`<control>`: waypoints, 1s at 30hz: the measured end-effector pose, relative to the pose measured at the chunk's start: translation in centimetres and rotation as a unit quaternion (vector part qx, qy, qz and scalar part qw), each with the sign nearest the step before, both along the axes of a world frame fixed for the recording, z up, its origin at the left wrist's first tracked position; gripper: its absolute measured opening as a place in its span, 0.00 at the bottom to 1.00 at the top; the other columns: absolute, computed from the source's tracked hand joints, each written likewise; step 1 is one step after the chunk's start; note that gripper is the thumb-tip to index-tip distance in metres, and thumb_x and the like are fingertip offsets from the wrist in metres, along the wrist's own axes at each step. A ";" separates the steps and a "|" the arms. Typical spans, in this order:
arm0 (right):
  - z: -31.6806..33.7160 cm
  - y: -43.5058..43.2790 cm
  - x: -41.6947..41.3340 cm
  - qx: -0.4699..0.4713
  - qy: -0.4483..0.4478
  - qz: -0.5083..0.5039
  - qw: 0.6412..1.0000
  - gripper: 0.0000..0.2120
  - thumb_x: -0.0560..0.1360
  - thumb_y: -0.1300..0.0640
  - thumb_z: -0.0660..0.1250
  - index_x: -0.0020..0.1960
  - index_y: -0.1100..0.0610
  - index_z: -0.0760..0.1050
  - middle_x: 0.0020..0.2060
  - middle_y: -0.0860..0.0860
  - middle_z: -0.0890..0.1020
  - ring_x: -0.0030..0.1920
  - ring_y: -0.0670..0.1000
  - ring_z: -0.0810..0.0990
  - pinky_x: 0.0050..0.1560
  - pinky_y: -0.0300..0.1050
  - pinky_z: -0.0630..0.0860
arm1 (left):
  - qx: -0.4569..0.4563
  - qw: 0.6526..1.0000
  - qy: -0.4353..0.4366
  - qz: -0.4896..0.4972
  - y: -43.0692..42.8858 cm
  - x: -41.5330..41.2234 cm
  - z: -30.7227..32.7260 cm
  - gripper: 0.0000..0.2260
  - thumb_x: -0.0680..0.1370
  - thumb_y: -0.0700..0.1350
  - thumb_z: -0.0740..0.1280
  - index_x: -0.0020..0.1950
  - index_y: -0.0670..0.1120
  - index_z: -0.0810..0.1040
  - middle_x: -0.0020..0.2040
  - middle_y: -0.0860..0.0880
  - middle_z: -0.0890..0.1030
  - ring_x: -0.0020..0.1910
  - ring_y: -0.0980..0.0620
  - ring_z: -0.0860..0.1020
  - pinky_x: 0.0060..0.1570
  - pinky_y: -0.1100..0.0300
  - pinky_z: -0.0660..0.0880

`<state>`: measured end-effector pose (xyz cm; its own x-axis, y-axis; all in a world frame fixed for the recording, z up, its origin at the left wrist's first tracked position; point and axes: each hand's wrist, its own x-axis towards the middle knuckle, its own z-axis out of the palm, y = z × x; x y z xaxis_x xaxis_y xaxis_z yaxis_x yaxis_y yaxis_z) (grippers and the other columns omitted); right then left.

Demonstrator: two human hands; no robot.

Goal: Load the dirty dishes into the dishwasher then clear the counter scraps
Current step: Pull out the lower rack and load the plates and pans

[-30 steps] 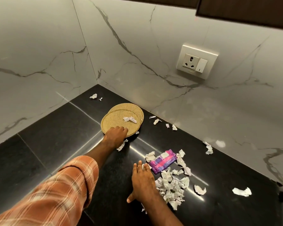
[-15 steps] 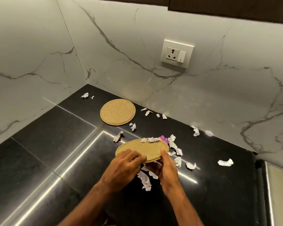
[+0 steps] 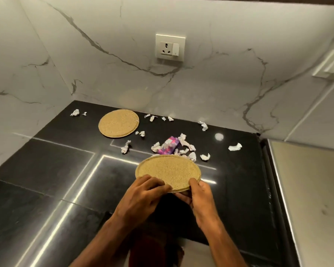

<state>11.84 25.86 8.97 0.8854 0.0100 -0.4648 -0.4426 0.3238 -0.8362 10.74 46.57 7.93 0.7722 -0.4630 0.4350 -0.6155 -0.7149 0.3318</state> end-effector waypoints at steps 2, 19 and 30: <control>0.1 -1.1 -2.7 -0.017 -0.006 -0.019 1.000 0.13 0.86 0.58 0.58 0.63 0.62 0.77 0.49 0.59 0.88 0.50 0.56 0.88 0.45 0.44 0.85 | -0.001 1.000 -0.005 -0.021 -0.9 -2.1 -0.5 0.13 0.79 0.44 0.70 0.63 0.53 0.82 0.56 0.53 0.81 0.54 0.54 0.78 0.53 0.56 0.77; -2.6 -16.5 -24.2 -0.098 0.078 -0.317 0.940 0.10 0.83 0.54 0.62 0.54 0.59 0.79 0.44 0.58 0.83 0.40 0.56 0.83 0.31 0.48 0.80 | -0.003 0.939 0.029 -0.344 -19.3 -15.3 -1.5 0.11 0.80 0.45 0.72 0.62 0.47 0.83 0.54 0.50 0.82 0.51 0.53 0.78 0.54 0.60 0.76; -6.7 -33.3 -37.9 -0.104 0.172 -0.341 0.919 0.10 0.82 0.52 0.64 0.55 0.58 0.75 0.45 0.58 0.82 0.38 0.56 0.83 0.31 0.45 0.79 | 0.158 0.852 0.179 -0.466 -38.2 -25.3 -3.2 0.18 0.82 0.59 0.58 0.68 0.54 0.73 0.61 0.54 0.78 0.58 0.54 0.78 0.51 0.56 0.80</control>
<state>-26.11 -7.48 2.31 0.4544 -0.6121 -0.6472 -0.4456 0.4730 -0.7601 -14.59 8.41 4.76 0.0625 -0.9980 -0.0112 -0.8643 -0.0598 0.4995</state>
